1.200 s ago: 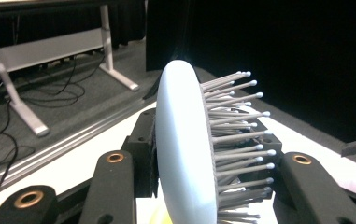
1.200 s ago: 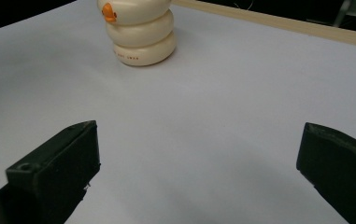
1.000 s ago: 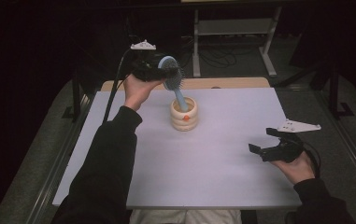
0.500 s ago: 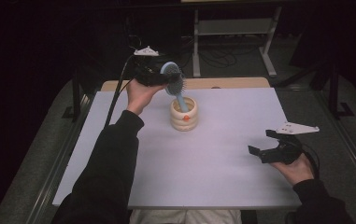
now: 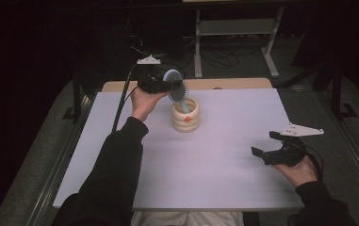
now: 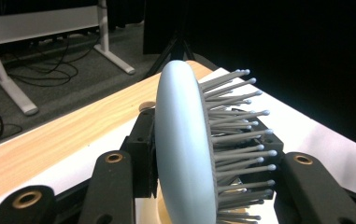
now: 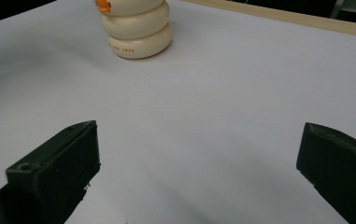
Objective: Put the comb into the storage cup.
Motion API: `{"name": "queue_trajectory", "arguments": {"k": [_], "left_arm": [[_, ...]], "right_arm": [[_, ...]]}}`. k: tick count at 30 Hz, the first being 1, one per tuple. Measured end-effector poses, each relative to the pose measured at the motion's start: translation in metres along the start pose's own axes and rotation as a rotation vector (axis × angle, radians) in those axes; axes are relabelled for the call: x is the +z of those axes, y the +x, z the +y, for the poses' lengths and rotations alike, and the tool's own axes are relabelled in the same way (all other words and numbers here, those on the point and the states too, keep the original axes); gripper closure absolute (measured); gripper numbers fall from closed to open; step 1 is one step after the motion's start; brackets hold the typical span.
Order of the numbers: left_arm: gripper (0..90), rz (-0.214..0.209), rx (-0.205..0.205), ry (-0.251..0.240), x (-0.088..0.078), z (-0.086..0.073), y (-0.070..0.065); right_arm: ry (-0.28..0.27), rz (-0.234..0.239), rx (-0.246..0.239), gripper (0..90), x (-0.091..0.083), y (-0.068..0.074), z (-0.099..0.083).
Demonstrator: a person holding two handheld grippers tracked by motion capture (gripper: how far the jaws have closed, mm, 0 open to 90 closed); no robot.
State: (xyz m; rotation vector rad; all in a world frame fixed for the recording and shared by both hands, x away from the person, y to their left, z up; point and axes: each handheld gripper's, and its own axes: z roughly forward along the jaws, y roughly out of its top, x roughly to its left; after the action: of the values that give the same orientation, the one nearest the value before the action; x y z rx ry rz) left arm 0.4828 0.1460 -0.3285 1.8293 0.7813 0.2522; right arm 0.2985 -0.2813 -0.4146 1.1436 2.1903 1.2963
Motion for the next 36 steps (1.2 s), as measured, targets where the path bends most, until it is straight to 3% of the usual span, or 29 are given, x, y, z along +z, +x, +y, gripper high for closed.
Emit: {"name": "queue_trajectory", "arguments": {"k": [6,14,21,24,27,34,36], "left_arm": [[53.1,0.031,-0.025,0.002,0.003,-0.005,0.005],[52.9,0.017,-0.056,-0.004,0.007,-0.010,0.008],[52.6,0.011,-0.129,-0.043,0.005,-0.018,0.019],[51.2,0.011,-0.129,-0.040,0.004,-0.019,0.022],[48.8,0.025,-0.115,-0.043,0.003,-0.020,0.022],[39.7,0.050,-0.151,-0.087,-0.003,-0.023,0.025],[30.8,0.045,-0.162,-0.103,-0.007,-0.023,0.028]], "right_arm": [[0.006,0.004,0.009,0.0,0.001,-0.001,-0.001],[0.004,0.009,0.015,0.0,0.001,-0.001,-0.002],[0.003,0.006,0.016,0.0,0.000,-0.001,-0.002],[0.003,0.008,0.015,0.0,0.001,-0.001,-0.002],[0.006,0.007,0.011,0.0,0.001,-0.001,-0.002],[0.004,0.006,0.009,0.0,0.001,-0.001,-0.002],[0.002,0.007,0.010,0.0,0.001,-0.001,-0.002]]}}
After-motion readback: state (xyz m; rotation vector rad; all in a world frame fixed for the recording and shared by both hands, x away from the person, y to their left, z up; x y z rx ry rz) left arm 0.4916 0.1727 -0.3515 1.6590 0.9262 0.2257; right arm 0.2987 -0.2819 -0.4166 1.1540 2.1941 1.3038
